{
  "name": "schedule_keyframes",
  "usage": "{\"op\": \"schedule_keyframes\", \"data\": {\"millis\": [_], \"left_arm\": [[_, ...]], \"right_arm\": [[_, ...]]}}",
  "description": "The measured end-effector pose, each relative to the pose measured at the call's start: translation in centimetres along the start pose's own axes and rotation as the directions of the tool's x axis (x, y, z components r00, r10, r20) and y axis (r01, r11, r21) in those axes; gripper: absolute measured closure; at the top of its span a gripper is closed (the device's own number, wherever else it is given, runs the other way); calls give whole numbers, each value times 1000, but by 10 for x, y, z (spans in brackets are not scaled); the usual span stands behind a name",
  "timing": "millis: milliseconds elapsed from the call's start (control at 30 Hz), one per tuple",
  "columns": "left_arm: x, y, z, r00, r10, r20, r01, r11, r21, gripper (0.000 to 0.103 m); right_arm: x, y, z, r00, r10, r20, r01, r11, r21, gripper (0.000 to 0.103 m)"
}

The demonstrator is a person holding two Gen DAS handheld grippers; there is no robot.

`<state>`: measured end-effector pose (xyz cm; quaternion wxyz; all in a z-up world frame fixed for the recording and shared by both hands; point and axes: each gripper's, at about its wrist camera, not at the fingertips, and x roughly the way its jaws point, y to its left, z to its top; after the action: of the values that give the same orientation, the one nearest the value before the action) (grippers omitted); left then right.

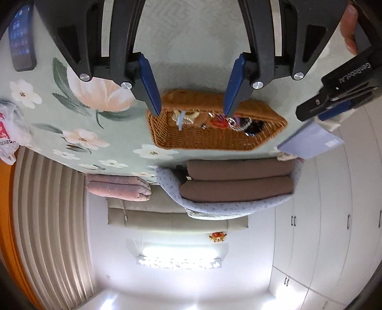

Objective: Organize jewelry

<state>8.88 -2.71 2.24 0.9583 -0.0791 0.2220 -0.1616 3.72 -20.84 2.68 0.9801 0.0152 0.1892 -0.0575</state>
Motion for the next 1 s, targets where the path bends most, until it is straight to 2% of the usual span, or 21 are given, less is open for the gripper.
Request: {"op": "schedule_keyframes", "data": {"millis": [100,200,267,367,433,500,667,1000], "left_arm": [[6,-4,-7,1000,27,0,-27,999,27,43],[13,-11,-14,996,91,-15,-90,993,78,43],[15,-13,-17,996,87,-28,-85,993,87,43],[10,-14,-18,994,110,0,-109,989,96,43],[7,-16,-19,993,114,4,-114,989,97,37],[7,-17,-19,991,130,4,-130,986,103,36],[9,-21,-21,991,132,-8,-130,983,127,36],[12,-17,-21,991,132,-28,-128,987,101,36]], "right_arm": [[13,-1,-7,999,11,-36,-10,1000,6,46],[18,-5,-10,998,14,-56,-12,999,30,46],[19,-8,-11,998,21,-61,-19,999,43,46],[19,-12,-11,998,22,-58,-19,998,56,46],[18,-13,-11,998,23,-56,-19,998,61,46],[19,-13,-11,998,23,-56,-20,998,61,46],[20,-14,-10,998,27,-61,-23,998,65,46],[22,-16,-11,996,41,-74,-35,996,78,46]]}}
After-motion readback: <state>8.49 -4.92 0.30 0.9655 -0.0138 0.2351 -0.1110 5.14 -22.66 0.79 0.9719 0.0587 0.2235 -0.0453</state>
